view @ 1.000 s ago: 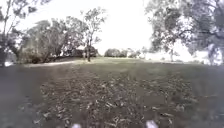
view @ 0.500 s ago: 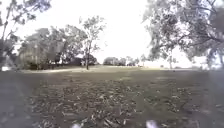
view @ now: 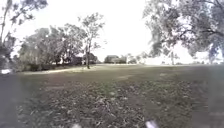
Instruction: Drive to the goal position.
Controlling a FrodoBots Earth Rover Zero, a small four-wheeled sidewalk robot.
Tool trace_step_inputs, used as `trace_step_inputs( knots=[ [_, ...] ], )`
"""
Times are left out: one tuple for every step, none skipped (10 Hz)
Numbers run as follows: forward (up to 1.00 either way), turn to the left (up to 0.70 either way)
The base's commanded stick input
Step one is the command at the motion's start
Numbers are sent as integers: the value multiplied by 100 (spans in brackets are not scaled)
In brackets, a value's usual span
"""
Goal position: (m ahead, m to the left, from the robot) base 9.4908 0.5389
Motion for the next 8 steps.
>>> trace_step_inputs(
  knots=[
    [70,-28],
    [70,-29],
    [70,-26],
    [70,-21],
    [70,0],
    [70,0],
    [70,0],
    [70,0]
  ],
)
